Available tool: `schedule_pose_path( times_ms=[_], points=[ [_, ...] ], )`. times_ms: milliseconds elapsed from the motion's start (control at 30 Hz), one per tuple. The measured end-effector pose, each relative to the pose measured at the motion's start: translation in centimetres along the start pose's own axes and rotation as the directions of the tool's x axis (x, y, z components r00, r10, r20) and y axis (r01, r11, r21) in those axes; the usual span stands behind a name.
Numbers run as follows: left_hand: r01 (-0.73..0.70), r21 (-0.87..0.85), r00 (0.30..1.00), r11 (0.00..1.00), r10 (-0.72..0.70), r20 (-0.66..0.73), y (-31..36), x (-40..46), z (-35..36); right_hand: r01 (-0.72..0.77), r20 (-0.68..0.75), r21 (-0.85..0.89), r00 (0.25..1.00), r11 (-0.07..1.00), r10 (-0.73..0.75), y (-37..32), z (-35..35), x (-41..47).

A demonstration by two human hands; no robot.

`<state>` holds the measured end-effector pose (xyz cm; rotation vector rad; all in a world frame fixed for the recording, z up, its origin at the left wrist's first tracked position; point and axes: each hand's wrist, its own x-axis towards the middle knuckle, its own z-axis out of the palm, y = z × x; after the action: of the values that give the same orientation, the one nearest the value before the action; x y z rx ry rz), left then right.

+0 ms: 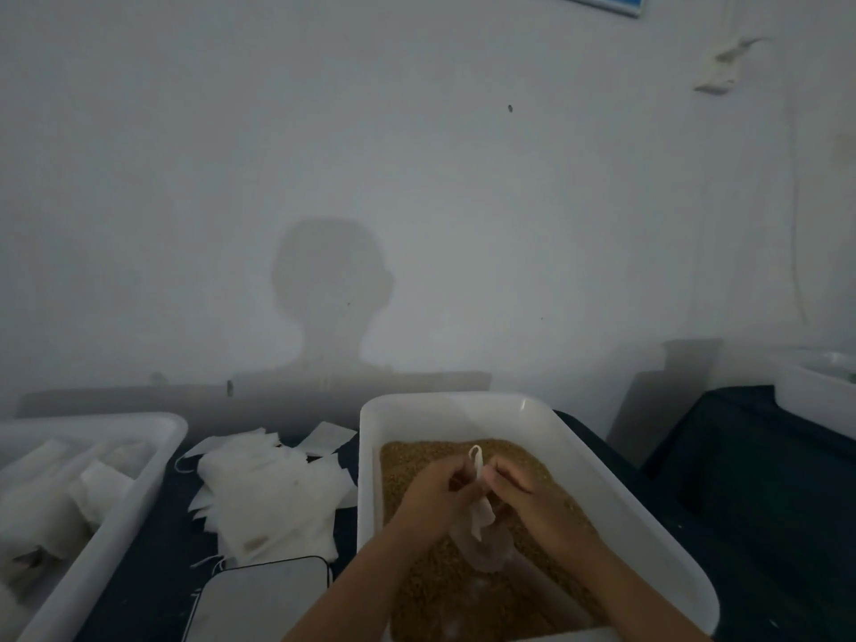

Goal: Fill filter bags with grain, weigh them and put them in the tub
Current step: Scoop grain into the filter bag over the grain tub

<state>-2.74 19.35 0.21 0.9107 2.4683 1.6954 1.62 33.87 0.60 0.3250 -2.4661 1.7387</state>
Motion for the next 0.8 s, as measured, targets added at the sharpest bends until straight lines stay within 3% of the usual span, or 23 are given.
schedule_pose_path(
  times_ms=[200,467,633,800],
  points=[
    [-0.041,-0.008,0.997,0.999,0.041,0.066,-0.3,0.1,-0.11,-0.066,-0.032,0.054,0.997,0.996,0.067,-0.17,-0.09,0.13],
    [0.006,-0.029,1.0,1.0,-0.005,0.028,-0.51,0.13,-0.13,-0.081,-0.013,0.031,0.997,0.996,0.082,-0.1,-0.16,0.4],
    [0.015,-0.117,0.998,0.993,-0.023,-0.065,-0.24,0.02,-0.07,-0.087,-0.051,-0.018,0.995,0.996,0.086,-0.32,-0.14,0.54],
    [0.041,-0.031,0.997,0.999,-0.043,-0.07,-0.24,0.04,-0.06,-0.087,-0.056,-0.105,0.995,0.991,0.082,-0.28,-0.11,0.54]
  ],
)
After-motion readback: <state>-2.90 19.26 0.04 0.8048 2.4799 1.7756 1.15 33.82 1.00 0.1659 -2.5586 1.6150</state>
